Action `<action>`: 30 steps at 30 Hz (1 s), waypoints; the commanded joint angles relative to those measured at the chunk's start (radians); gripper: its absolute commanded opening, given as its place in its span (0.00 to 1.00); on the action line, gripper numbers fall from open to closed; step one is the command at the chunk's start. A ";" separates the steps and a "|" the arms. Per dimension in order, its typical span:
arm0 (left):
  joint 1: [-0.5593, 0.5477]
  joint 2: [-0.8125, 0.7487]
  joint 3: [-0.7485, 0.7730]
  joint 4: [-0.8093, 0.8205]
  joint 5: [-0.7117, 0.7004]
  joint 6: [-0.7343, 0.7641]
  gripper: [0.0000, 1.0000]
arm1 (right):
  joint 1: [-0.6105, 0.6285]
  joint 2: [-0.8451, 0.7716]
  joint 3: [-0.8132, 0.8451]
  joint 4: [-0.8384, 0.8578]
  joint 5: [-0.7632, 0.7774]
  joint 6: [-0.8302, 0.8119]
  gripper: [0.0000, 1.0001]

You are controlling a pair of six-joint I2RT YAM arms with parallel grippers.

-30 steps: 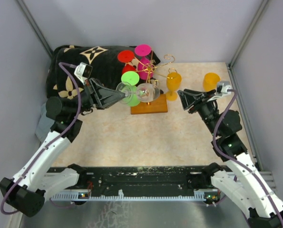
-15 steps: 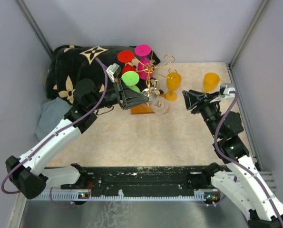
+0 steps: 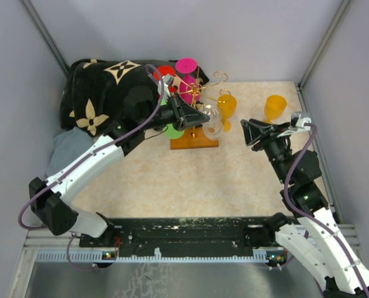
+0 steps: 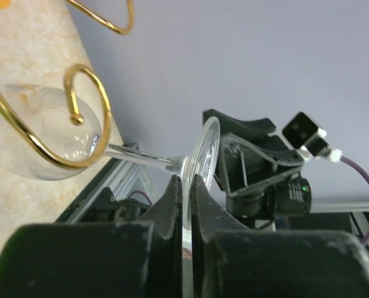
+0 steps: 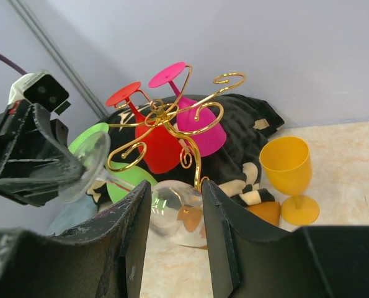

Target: Place the wine glass upside down on the wine glass rack

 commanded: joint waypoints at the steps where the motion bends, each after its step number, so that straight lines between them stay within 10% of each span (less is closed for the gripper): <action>1: -0.007 0.021 0.077 -0.002 -0.070 0.042 0.00 | -0.003 -0.020 0.041 0.019 0.005 -0.018 0.39; 30: -0.006 0.070 0.137 -0.017 -0.340 0.069 0.00 | -0.004 -0.002 0.018 0.043 -0.017 -0.009 0.39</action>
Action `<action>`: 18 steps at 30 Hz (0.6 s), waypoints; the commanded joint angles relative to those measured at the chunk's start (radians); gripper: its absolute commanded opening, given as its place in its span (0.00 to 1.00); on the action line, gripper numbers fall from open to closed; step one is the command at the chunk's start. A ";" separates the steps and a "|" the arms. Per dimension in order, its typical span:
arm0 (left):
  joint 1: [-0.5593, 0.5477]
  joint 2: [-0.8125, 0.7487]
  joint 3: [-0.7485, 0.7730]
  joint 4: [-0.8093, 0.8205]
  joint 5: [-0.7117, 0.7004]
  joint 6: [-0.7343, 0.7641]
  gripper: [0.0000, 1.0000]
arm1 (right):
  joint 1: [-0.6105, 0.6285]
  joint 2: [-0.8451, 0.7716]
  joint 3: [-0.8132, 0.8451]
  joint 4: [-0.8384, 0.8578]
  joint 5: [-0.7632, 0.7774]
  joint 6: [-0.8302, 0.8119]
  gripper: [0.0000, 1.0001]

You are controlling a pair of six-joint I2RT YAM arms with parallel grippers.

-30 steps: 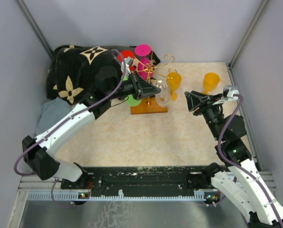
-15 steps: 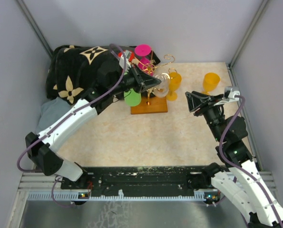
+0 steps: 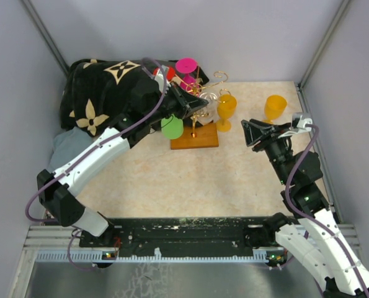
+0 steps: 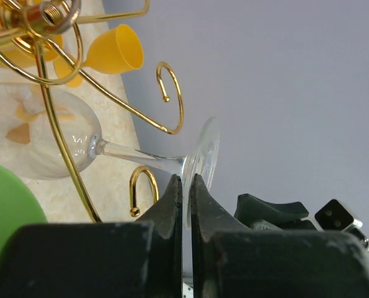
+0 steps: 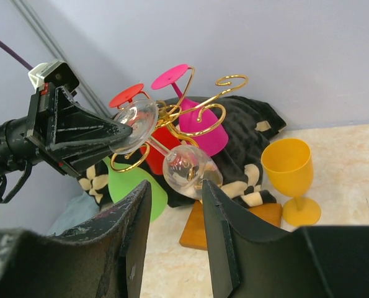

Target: Place the wine glass upside down on the wine glass rack

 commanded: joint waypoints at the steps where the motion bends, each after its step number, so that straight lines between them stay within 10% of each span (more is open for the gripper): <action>1: -0.004 -0.047 0.000 0.063 -0.078 0.008 0.00 | -0.004 0.009 0.019 0.047 -0.016 -0.008 0.39; 18: 0.026 -0.194 -0.144 0.095 -0.070 -0.031 0.00 | -0.003 0.020 0.015 0.058 -0.023 0.008 0.39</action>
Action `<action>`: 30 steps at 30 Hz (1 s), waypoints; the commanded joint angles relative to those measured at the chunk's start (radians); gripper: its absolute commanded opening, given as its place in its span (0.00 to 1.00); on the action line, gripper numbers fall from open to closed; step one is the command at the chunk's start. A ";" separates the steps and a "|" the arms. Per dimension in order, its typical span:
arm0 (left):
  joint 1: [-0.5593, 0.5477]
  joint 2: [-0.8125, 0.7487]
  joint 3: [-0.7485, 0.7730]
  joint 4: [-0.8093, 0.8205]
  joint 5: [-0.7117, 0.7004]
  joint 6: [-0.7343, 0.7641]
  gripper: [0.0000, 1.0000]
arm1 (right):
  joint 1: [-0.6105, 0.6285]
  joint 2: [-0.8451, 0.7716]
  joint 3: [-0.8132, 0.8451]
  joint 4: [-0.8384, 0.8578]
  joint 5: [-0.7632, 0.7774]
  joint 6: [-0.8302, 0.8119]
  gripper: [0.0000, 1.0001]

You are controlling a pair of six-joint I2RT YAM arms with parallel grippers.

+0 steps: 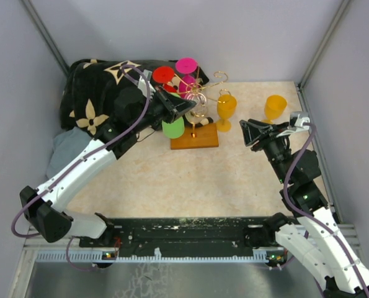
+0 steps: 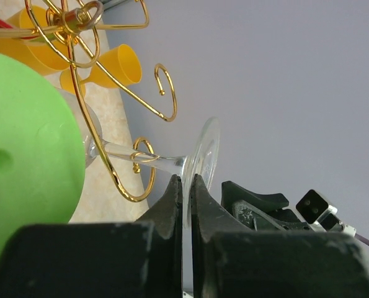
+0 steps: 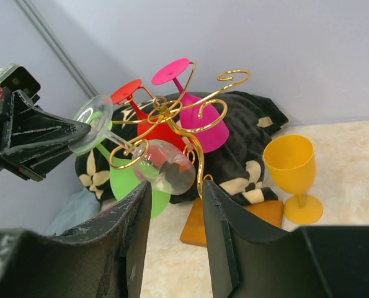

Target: Place the wine glass upside down on the wine glass rack

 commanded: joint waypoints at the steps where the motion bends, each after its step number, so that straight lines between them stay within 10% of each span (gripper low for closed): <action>1: 0.004 -0.028 -0.011 0.072 0.030 -0.006 0.00 | -0.004 0.004 0.017 0.057 -0.014 0.006 0.39; 30: -0.010 0.002 -0.029 0.085 0.156 -0.014 0.00 | -0.004 0.016 0.006 0.067 -0.019 0.019 0.39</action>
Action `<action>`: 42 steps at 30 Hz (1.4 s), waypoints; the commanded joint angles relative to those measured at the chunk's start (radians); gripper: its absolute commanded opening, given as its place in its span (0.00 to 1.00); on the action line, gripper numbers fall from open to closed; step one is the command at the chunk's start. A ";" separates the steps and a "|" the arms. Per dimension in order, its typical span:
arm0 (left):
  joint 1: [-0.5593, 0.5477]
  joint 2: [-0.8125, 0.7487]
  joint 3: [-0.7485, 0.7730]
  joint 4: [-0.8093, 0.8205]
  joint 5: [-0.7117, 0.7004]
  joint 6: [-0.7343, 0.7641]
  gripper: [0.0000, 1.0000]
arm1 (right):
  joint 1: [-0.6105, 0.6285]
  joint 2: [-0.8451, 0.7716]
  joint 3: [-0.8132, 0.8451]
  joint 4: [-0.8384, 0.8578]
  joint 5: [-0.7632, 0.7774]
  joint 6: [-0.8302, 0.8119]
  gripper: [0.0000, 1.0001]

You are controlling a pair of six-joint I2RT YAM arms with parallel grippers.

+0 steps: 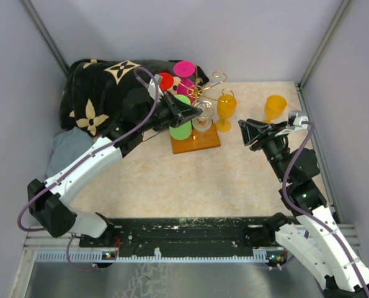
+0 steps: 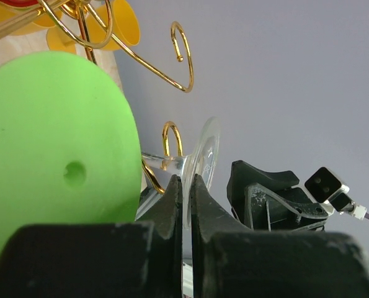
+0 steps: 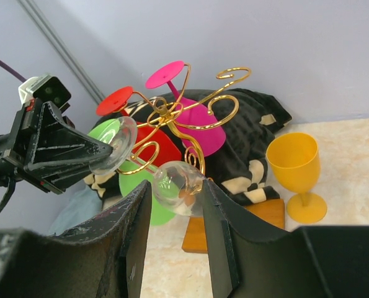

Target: Place the wine glass upside down on the wine glass rack

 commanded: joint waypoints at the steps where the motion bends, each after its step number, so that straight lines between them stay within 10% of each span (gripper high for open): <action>1: -0.009 -0.058 -0.003 0.046 0.007 0.008 0.00 | -0.004 0.002 0.007 0.059 -0.008 0.010 0.39; 31: -0.075 0.049 0.067 0.037 0.012 0.047 0.00 | -0.004 0.009 0.000 0.058 -0.006 0.011 0.39; 42: -0.077 0.021 0.046 0.035 0.008 0.048 0.26 | -0.004 0.007 -0.010 0.066 -0.008 0.020 0.39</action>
